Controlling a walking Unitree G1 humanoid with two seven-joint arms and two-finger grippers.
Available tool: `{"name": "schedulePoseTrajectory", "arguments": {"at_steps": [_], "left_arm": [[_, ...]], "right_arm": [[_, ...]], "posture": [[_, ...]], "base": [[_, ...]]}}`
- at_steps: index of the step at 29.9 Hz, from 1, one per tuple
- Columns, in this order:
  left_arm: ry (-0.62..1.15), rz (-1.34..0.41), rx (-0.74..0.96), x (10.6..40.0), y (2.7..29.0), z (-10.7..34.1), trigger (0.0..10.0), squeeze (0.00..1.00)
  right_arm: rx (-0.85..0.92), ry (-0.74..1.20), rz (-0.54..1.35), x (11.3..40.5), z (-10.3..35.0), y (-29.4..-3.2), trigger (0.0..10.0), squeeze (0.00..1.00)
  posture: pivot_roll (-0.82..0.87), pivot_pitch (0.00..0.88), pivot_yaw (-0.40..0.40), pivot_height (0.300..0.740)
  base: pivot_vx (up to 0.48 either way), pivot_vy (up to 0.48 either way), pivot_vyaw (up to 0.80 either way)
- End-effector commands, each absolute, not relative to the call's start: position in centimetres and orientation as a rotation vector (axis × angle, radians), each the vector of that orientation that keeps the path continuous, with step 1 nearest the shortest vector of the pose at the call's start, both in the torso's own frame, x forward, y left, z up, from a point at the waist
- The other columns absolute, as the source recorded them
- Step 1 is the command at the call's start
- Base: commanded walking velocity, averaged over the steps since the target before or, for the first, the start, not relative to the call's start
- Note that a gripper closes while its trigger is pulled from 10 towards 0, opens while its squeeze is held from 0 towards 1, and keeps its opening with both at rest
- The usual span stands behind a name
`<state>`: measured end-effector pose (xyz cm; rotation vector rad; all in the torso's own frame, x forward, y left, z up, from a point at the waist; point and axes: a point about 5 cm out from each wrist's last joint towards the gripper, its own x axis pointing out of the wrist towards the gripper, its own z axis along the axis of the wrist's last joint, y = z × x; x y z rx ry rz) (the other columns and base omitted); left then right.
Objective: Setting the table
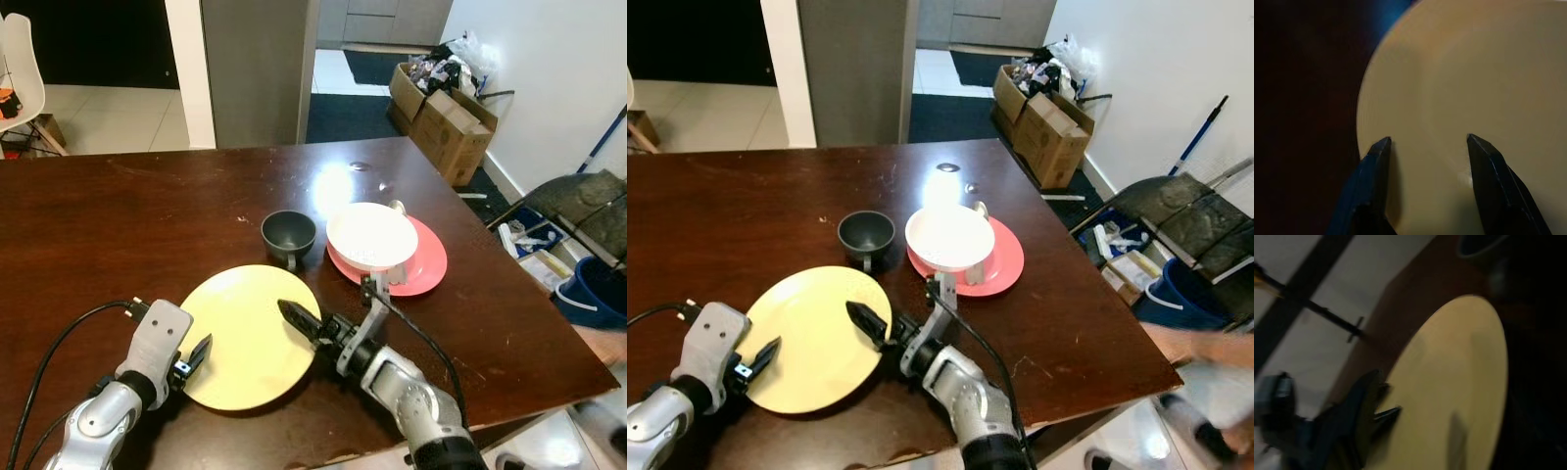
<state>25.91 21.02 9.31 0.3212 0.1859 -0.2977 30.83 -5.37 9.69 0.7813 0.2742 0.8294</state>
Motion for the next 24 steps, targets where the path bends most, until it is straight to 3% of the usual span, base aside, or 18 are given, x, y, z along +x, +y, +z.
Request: {"name": "schedulePoseTrajectory", "arguments": {"at_steps": [1, 6, 24], "left_arm": [[0.220, -0.298, 0.317, 25.5, 21.1, 8.7, 10.0, 0.00], [0.219, -0.295, 0.316, 25.4, 21.2, 8.7, 10.0, 0.00], [0.138, -0.284, 0.289, 26.5, 21.1, 10.7, 10.0, 0.00]], "right_arm": [[0.823, 0.294, 0.858, 30.6, 9.5, -5.1, 0.0, 0.00], [0.782, 0.343, 0.952, 29.7, 9.3, -4.2, 0.0, 0.00], [0.802, 0.287, 0.943, 30.1, 10.1, -4.6, 0.0, 0.00]], "posture": [[0.11, 0.049, -0.004, 0.740], [0.11, 0.051, -0.006, 0.740], [0.10, 0.050, -0.003, 0.740]], "base": [[0.000, 0.000, 0.00], [0.000, 0.000, 0.00], [0.000, 0.000, 0.00]]}}
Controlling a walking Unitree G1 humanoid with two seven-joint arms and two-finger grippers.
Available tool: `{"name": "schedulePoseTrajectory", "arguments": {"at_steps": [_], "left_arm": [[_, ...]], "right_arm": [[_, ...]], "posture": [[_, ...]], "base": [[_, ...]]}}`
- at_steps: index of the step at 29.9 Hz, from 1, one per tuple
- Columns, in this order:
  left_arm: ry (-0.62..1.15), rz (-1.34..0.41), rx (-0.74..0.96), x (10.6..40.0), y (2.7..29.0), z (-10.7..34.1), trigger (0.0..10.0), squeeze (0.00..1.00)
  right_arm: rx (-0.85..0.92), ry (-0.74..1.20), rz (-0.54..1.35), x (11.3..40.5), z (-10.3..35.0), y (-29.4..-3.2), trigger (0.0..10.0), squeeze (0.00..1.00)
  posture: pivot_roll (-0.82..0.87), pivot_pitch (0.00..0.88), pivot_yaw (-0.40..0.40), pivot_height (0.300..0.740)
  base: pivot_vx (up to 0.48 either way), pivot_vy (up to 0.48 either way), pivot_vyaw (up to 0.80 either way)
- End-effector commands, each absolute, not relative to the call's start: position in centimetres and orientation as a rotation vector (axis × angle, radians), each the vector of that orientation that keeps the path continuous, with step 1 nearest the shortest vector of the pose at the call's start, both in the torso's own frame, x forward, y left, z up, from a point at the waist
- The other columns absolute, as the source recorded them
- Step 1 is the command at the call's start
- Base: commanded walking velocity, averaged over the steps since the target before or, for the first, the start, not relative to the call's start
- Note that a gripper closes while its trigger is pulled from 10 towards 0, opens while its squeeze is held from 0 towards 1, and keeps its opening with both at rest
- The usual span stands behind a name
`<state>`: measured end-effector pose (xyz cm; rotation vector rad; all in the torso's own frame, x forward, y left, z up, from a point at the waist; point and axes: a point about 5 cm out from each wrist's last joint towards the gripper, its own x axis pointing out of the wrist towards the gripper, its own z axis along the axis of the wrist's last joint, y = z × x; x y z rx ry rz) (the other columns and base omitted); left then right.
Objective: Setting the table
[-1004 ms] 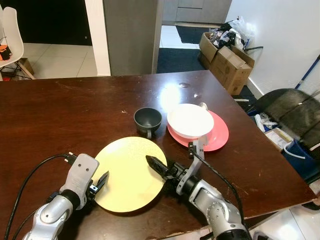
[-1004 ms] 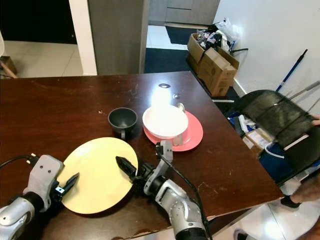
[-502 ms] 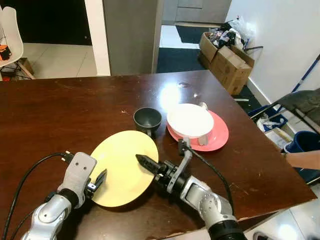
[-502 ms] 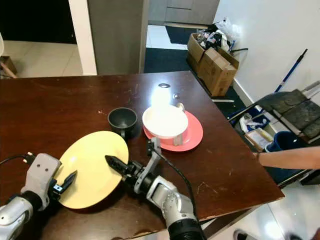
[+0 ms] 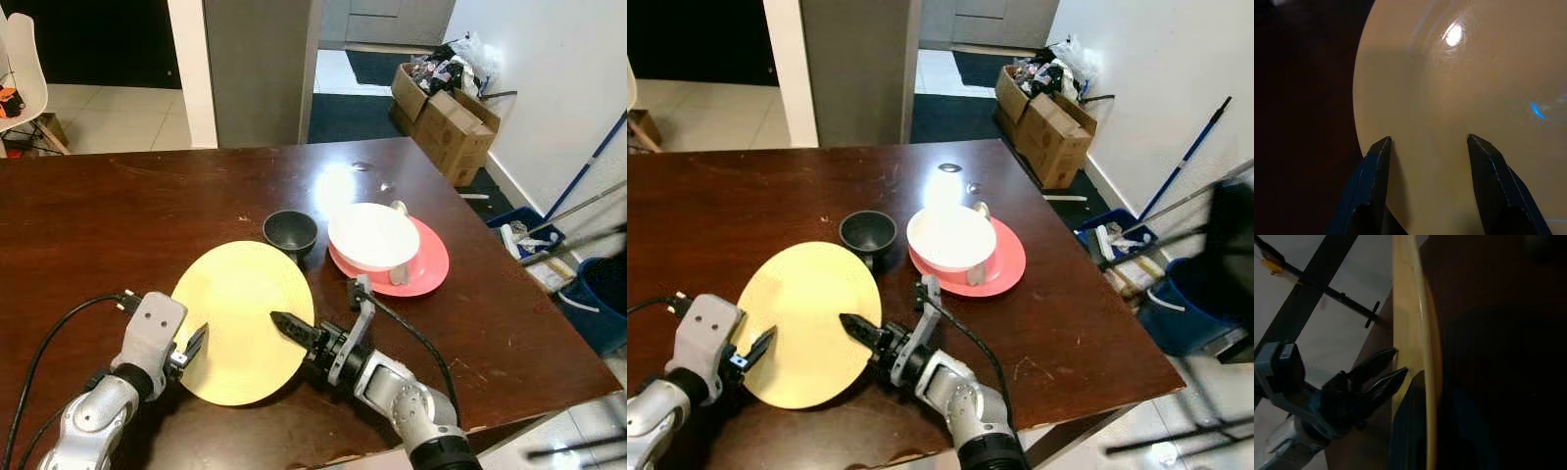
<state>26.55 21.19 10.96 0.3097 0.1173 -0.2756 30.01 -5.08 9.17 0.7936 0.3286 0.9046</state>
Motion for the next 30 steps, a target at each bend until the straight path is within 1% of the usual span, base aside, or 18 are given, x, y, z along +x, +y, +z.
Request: {"name": "schedulePoseTrajectory", "arguments": {"at_steps": [1, 3, 5, 6, 8, 9, 11, 15, 18, 20, 21, 22, 23, 24, 25, 26, 28, 30], "left_arm": [[0.119, -0.287, 0.273, 26.7, 21.0, 11.3, 10.0, 0.00], [0.091, -0.293, 0.250, 26.9, 20.8, 12.2, 10.0, 0.00], [-0.050, -0.402, 0.107, 27.5, 20.1, 17.4, 10.0, 0.00], [-0.050, -0.402, 0.107, 27.5, 20.1, 17.4, 10.0, 0.00], [-0.124, -0.480, 0.061, 27.3, 19.8, 20.2, 10.0, 0.00], [-0.204, -0.539, 0.025, 27.1, 20.0, 23.3, 10.0, 0.00], [-0.224, -0.556, 0.017, 27.0, 20.0, 24.1, 10.0, 0.00], [-0.381, -0.627, -0.017, 26.3, 21.0, 29.4, 10.0, 0.00], [-0.507, -0.648, -0.113, 25.3, 22.3, 32.8, 10.0, 0.00], [-0.519, -0.646, -0.133, 25.2, 22.5, 33.1, 10.0, 0.00], [-0.536, -0.625, -0.156, 25.2, 22.9, 33.4, 10.0, 0.00], [-0.536, -0.625, -0.156, 25.2, 22.9, 33.4, 10.0, 0.00], [-0.530, -0.568, -0.178, 25.5, 23.7, 33.4, 10.0, 0.00], [-0.502, -0.471, -0.181, 26.1, 24.6, 32.8, 10.0, 0.00], [-0.377, -0.219, -0.110, 28.0, 26.2, 29.8, 10.0, 0.00], [-0.311, -0.136, -0.069, 28.5, 26.5, 28.3, 10.0, 0.00], [-0.242, -0.061, -0.005, 28.8, 26.7, 26.4, 10.0, 0.00], [-0.199, -0.044, 0.013, 28.8, 26.5, 25.3, 10.0, 0.00]], "right_arm": [[0.797, 0.280, 0.937, 30.1, 10.2, -4.7, 0.0, 0.00], [0.795, 0.273, 0.930, 30.2, 10.2, -4.8, 0.0, 0.00], [0.781, 0.227, 0.901, 30.5, 10.7, -5.4, 0.0, 0.00], [0.781, 0.227, 0.901, 30.5, 10.7, -5.4, 0.0, 0.00], [0.770, 0.201, 0.887, 30.6, 11.1, -5.8, 0.0, 0.00], [0.760, 0.170, 0.878, 30.8, 11.6, -6.0, 0.0, 0.00], [0.757, 0.162, 0.876, 30.8, 11.8, -6.0, 0.0, 0.00], [0.781, 0.068, 0.822, 31.6, 13.6, -6.8, 0.0, 0.00], [0.789, 0.000, 0.780, 32.5, 15.3, -7.3, 0.0, 0.00], [0.792, -0.007, 0.771, 32.6, 15.5, -7.4, 0.0, 0.00], [0.791, -0.022, 0.770, 32.7, 15.8, -7.5, 1.8, 0.00], [0.791, -0.022, 0.770, 32.7, 15.8, -7.5, 1.8, 0.00], [0.779, -0.047, 0.768, 32.8, 16.4, -7.6, 10.0, 0.00], [0.763, -0.081, 0.769, 32.8, 17.2, -7.7, 10.0, 0.00], [0.689, -0.162, 0.760, 32.7, 19.1, -7.9, 10.0, 0.00], [0.662, -0.195, 0.753, 32.7, 19.9, -8.0, 10.0, 0.00], [0.642, -0.239, 0.739, 32.5, 20.9, -8.2, 10.0, 0.00], [0.622, -0.274, 0.718, 32.4, 21.6, -8.4, 10.0, 0.00]], "posture": [[0.10, 0.050, -0.003, 0.740], [0.10, 0.051, -0.004, 0.740], [0.10, 0.049, -0.006, 0.740], [0.10, 0.049, -0.006, 0.740], [0.10, 0.050, -0.004, 0.740], [0.10, 0.049, -0.001, 0.740], [0.10, 0.049, -0.001, 0.740], [0.10, 0.045, 0.005, 0.740], [0.11, 0.042, 0.004, 0.740], [0.11, 0.041, 0.004, 0.740], [0.11, 0.041, 0.004, 0.740], [0.11, 0.041, 0.004, 0.740], [0.11, 0.039, 0.001, 0.740], [0.11, 0.037, -0.001, 0.740], [0.11, 0.038, -0.003, 0.740], [0.10, 0.037, -0.004, 0.740], [0.10, 0.038, -0.005, 0.740], [0.10, 0.038, -0.005, 0.740]], "base": [[0.000, 0.000, 0.00], [0.000, 0.000, 0.00], [0.000, 0.000, 0.00], [0.000, 0.000, 0.00], [0.000, 0.000, 0.00], [0.000, 0.000, 0.00], [0.000, 0.000, 0.00], [0.000, 0.000, 0.00], [0.000, 0.000, 0.00], [0.000, 0.000, 0.00], [0.000, 0.000, 0.00], [0.000, 0.000, 0.00], [0.000, 0.000, 0.00], [0.000, 0.000, 0.00], [0.000, 0.000, 0.00], [0.000, 0.000, 0.00], [0.000, 0.000, 0.00], [0.000, 0.000, 0.00]]}}
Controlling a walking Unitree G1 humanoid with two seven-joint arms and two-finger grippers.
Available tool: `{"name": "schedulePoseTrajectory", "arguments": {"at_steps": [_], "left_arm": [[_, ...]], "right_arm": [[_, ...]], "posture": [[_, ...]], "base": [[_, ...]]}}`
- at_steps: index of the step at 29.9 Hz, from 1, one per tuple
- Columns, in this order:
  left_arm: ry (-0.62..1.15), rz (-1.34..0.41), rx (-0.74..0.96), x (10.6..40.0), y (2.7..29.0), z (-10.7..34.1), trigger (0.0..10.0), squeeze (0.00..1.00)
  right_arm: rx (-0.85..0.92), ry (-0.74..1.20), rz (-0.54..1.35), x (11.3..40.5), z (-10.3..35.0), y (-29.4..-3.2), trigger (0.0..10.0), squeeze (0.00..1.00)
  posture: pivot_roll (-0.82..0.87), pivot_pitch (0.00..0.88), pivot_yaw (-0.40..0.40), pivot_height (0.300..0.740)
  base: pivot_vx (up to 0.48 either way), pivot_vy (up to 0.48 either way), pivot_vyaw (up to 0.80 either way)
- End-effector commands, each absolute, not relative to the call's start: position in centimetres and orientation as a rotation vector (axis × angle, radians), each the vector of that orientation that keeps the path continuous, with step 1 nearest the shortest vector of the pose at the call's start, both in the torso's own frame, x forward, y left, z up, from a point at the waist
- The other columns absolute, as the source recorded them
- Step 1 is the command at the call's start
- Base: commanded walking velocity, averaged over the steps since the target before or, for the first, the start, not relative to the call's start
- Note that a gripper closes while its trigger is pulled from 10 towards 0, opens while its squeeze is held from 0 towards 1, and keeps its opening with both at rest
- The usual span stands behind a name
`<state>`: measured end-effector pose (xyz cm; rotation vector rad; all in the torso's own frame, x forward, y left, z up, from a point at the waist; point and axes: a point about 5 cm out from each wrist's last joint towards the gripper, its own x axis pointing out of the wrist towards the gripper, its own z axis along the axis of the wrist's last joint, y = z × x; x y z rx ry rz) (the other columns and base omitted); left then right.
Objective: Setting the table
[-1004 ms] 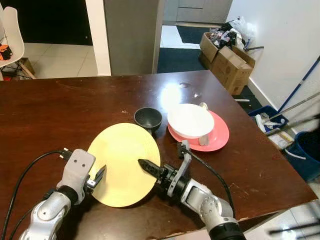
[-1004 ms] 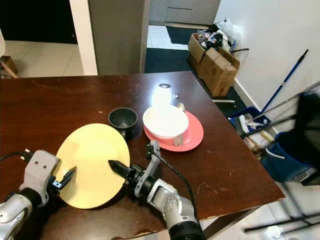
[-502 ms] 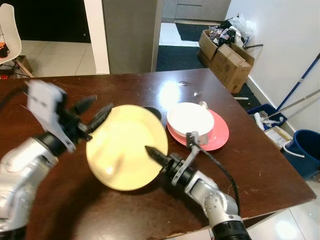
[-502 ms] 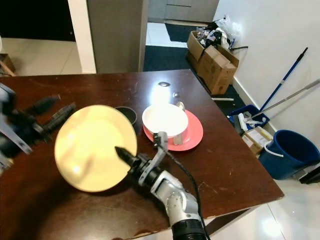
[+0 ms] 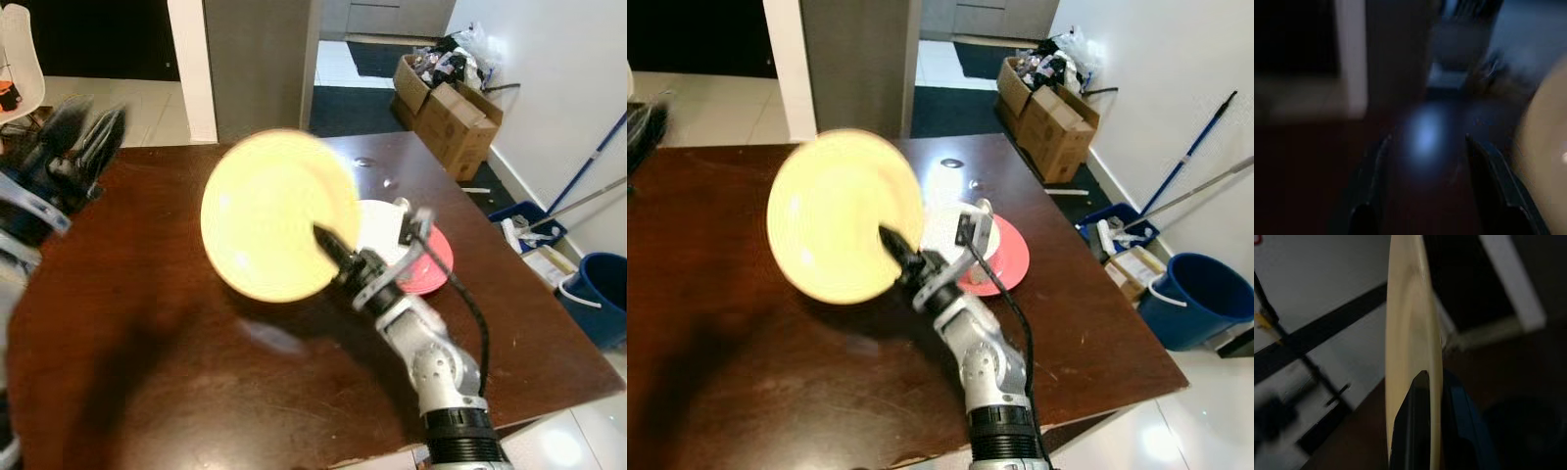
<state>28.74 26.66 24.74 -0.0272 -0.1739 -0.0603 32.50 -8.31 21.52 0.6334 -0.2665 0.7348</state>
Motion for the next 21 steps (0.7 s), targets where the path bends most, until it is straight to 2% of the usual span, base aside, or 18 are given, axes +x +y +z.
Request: {"name": "schedulePoseTrajectory", "arguments": {"at_steps": [1, 7, 9, 12, 17, 21], "left_arm": [[-0.163, -0.022, 0.041, 28.6, 26.2, 24.0, 10.0, 0.00], [-0.063, 0.036, 0.033, 27.8, 24.8, 20.8, 10.0, 0.00], [-0.058, 0.041, 0.002, 27.7, 24.3, 20.5, 10.0, 0.00], [-0.087, 0.057, 0.047, 28.0, 23.4, 20.3, 10.0, 0.00], [-0.122, 0.026, 0.081, 28.5, 22.0, 20.5, 10.0, 0.00], [-0.124, 0.023, 0.079, 28.8, 21.7, 20.7, 10.0, 0.00]], "right_arm": [[0.591, -0.317, 0.704, 32.2, 22.6, -8.5, 10.0, 0.00], [0.572, -0.410, 0.654, 31.3, 25.2, -8.8, 10.0, 0.00], [0.568, -0.401, 0.651, 31.0, 24.9, -8.5, 10.0, 0.00], [0.418, -0.332, 0.532, 31.1, 21.9, -8.5, 10.0, 0.00], [0.297, -0.328, 0.395, 31.6, 20.9, -9.5, 10.0, 0.00], [0.295, -0.328, 0.368, 31.8, 21.0, -9.9, 10.0, 0.00]], "posture": [[0.09, 0.040, -0.005, 0.740], [0.09, 0.044, -0.009, 0.740], [0.08, 0.045, -0.008, 0.740], [0.08, 0.048, -0.006, 0.740], [0.08, 0.046, 0.003, 0.740], [0.08, 0.045, 0.006, 0.740]], "base": [[0.000, 0.000, 0.00], [0.000, 0.000, 0.00], [0.000, 0.000, 0.00], [0.000, 0.000, 0.00], [0.000, 0.000, 0.00], [0.000, 0.000, 0.00]]}}
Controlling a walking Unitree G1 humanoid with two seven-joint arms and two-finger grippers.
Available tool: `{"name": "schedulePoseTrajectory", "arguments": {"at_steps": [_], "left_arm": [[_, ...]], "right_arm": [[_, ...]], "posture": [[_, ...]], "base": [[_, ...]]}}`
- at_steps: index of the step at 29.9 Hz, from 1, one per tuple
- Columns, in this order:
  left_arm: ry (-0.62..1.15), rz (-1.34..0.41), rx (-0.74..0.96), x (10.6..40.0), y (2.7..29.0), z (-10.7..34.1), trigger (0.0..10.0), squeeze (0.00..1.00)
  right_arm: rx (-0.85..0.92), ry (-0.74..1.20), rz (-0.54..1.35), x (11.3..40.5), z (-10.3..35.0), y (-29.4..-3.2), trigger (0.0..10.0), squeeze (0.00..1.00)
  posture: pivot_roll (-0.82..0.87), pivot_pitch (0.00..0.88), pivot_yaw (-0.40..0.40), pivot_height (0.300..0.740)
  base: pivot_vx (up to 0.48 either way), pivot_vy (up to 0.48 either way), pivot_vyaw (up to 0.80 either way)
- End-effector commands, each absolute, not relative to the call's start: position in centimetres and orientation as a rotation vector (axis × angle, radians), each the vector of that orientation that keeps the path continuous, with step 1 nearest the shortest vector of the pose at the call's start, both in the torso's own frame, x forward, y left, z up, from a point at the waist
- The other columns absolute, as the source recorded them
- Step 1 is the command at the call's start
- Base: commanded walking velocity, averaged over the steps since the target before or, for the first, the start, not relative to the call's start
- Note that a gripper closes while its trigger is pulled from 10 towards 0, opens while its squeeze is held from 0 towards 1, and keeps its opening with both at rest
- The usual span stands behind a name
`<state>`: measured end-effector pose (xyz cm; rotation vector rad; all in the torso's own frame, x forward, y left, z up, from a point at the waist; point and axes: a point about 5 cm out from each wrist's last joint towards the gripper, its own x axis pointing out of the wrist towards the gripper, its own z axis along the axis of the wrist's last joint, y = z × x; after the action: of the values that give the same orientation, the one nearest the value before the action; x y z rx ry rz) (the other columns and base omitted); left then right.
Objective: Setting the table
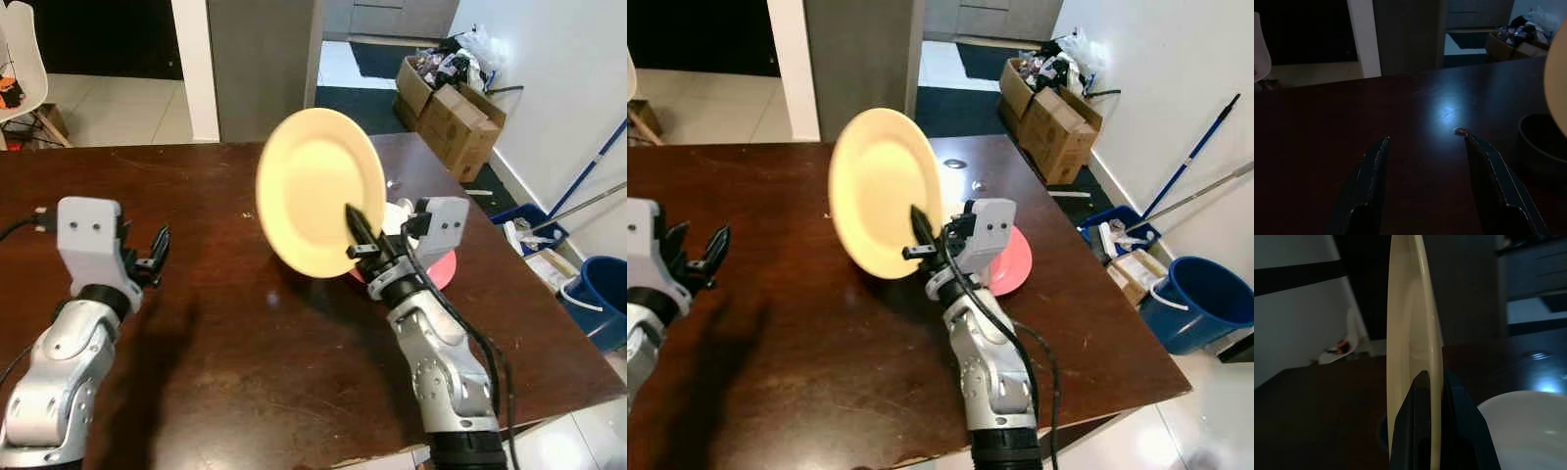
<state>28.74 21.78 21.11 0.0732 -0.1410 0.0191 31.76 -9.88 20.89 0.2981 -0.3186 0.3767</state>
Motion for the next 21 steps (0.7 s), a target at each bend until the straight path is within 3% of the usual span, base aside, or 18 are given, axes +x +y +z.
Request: {"name": "schedulePoseTrajectory", "arguments": {"at_steps": [1, 11, 21], "left_arm": [[-0.126, 0.027, 0.080, 29.0, 21.5, 20.7, 10.0, 0.00], [-0.148, 0.039, 0.114, 29.3, 21.2, 20.7, 10.0, 0.00], [-0.147, 0.038, 0.121, 29.1, 21.3, 20.6, 10.0, 0.00]], "right_arm": [[0.298, -0.327, 0.363, 31.9, 21.0, -9.9, 10.0, 0.00], [0.259, -0.320, 0.323, 32.3, 20.4, -9.8, 10.0, 0.00], [0.255, -0.302, 0.314, 32.4, 19.9, -9.9, 10.0, 0.00]], "posture": [[0.07, 0.044, 0.007, 0.740], [0.08, 0.044, 0.006, 0.740], [0.08, 0.047, 0.009, 0.740]], "base": [[0.000, 0.000, 0.00], [0.000, 0.000, 0.00], [-0.372, 0.000, 0.00]]}}
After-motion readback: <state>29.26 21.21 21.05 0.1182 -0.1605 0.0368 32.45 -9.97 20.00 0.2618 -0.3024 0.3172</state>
